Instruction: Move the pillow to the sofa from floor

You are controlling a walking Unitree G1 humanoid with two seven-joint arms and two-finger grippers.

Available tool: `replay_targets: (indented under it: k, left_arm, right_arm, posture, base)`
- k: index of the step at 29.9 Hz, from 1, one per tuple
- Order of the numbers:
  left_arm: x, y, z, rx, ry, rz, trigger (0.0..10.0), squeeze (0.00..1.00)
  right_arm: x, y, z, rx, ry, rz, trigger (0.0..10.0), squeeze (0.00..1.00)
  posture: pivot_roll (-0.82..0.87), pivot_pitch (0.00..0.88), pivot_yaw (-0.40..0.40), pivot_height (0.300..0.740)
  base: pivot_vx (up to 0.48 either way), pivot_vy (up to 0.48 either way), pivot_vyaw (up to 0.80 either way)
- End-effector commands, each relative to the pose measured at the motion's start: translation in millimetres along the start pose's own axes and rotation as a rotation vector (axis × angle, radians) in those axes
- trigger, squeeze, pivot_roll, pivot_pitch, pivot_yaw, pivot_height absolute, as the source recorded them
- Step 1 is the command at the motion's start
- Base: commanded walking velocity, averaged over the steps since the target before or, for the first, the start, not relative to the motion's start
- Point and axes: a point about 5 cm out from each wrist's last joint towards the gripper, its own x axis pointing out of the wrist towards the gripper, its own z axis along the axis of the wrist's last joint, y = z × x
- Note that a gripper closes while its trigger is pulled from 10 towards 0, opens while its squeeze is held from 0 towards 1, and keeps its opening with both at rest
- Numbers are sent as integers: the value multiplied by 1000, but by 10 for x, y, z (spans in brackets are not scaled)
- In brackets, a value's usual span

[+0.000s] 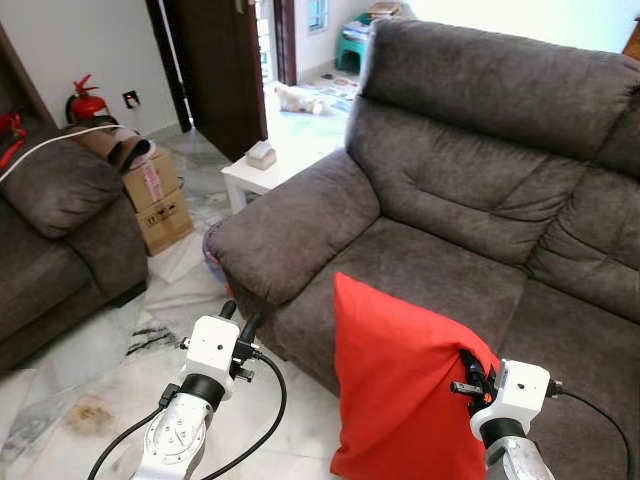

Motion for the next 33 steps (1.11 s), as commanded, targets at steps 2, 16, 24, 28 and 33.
replay_targets:
  k: [2, 16, 24, 28, 33]
  left_arm:
    - [-8, 10, 30, -2, -17, -2, 10000, 0]
    - [-13, 32, 25, -11, -5, 4, 10000, 0]
    - [-17, 28, 23, -12, -6, -1, 10000, 0]
    - [-15, 31, 27, -12, -6, 1, 10000, 0]
    - [-16, 23, 25, -15, -4, -6, 10000, 0]
  right_arm:
    - [86, -2, 272, -20, -120, 3, 10000, 0]
    - [81, 2, 266, -18, -121, -4, 10000, 0]
    - [87, 6, 261, -17, -119, -7, 10000, 0]
    - [89, 3, 262, -19, -118, -8, 10000, 0]
    - [98, -10, 266, -26, -116, -10, 10000, 0]
  posture:
    - [93, 59, 7, 740]
    - [95, 62, 11, 740]
    - [98, 61, 12, 740]
    - [97, 60, 12, 740]
    - [97, 59, 10, 740]
  base:
    - [-403, 0, -788]
    - [-102, 178, -787]
    - [0, 0, -788]
    - [0, 0, -788]
    - [0, 0, -788]
